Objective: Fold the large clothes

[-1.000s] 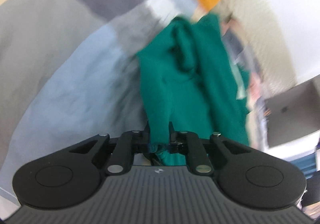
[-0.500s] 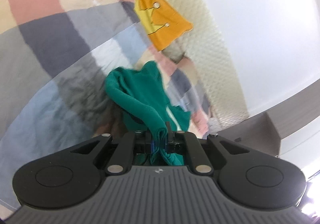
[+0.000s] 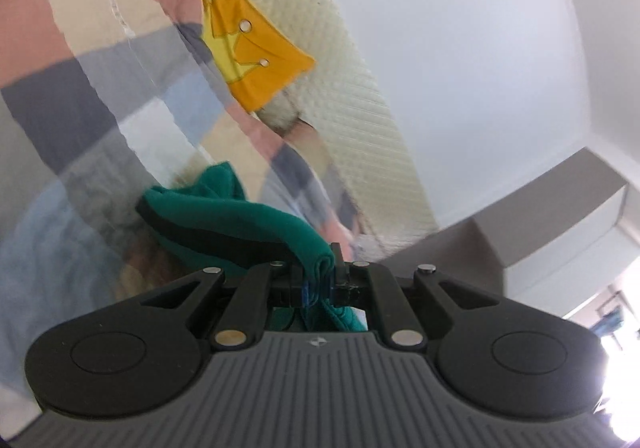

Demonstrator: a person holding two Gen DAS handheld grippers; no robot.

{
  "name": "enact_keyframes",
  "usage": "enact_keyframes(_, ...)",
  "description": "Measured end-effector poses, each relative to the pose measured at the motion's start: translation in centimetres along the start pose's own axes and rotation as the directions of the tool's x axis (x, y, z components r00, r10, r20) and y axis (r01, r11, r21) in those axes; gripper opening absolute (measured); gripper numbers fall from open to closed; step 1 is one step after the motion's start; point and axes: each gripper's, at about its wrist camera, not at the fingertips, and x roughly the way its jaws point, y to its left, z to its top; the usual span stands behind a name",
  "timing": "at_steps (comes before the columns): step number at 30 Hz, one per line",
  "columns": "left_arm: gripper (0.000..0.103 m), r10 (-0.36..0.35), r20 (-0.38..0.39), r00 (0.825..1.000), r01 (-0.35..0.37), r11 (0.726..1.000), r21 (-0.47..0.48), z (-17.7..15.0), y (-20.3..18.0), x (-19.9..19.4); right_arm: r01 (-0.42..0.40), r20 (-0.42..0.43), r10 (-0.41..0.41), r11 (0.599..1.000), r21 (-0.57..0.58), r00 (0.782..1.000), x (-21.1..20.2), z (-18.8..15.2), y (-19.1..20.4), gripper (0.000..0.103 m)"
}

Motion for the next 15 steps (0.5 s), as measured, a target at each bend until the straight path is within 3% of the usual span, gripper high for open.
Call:
enact_keyframes(4,0.009,-0.019,-0.037,0.999,0.019,1.0,-0.021,-1.5,0.2,-1.6,0.008,-0.029,-0.007,1.0,0.007,1.0,-2.3,-1.4,-0.6,0.021)
enact_keyframes(8,0.009,0.011,-0.076,0.997,-0.014,0.999,-0.035,-1.5,1.4,-0.3,0.025,-0.066,-0.021,0.998,0.052,0.998,-1.6,-1.4,-1.9,0.022)
enact_keyframes(15,0.01,0.126,-0.069,0.99,-0.125,0.992,0.008,3.8,1.0,8.7,0.086,-0.042,-0.082,0.988,0.13,0.996,6.3,3.5,-2.4,0.022)
